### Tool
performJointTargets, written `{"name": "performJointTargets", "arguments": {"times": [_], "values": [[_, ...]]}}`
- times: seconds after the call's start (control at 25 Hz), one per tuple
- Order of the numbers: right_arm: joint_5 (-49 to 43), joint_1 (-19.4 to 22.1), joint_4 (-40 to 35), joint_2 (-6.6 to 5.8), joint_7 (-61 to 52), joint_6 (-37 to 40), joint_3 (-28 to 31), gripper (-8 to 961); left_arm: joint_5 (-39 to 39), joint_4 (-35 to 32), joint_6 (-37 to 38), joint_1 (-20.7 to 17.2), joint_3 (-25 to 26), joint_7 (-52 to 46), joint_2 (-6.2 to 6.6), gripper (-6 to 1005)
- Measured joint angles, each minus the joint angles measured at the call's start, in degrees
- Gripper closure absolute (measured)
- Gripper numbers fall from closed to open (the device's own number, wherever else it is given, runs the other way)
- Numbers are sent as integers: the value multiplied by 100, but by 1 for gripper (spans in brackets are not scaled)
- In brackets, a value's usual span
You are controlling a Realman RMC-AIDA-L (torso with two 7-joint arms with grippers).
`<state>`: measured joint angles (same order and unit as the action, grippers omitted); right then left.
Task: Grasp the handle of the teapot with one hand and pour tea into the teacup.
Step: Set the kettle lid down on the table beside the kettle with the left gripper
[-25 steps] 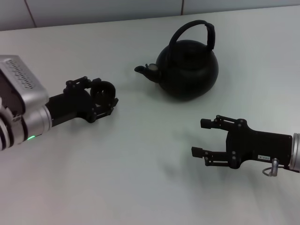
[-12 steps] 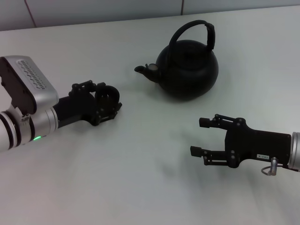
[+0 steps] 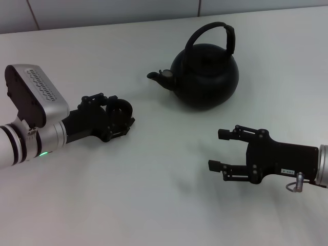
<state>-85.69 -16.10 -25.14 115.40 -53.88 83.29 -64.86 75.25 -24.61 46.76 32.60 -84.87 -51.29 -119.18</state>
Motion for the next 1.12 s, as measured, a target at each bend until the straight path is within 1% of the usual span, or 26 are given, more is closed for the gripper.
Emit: {"name": "performJointTargets", "arguments": {"times": [0.36,1.12], "values": [[0,2,0,0,0,-8,0,127,13,0,-12,8,-3,-200,0,303],[0,13,0,5,7,-39,-15,127,23,-15,19,9,-73,-248,0,302]]}}
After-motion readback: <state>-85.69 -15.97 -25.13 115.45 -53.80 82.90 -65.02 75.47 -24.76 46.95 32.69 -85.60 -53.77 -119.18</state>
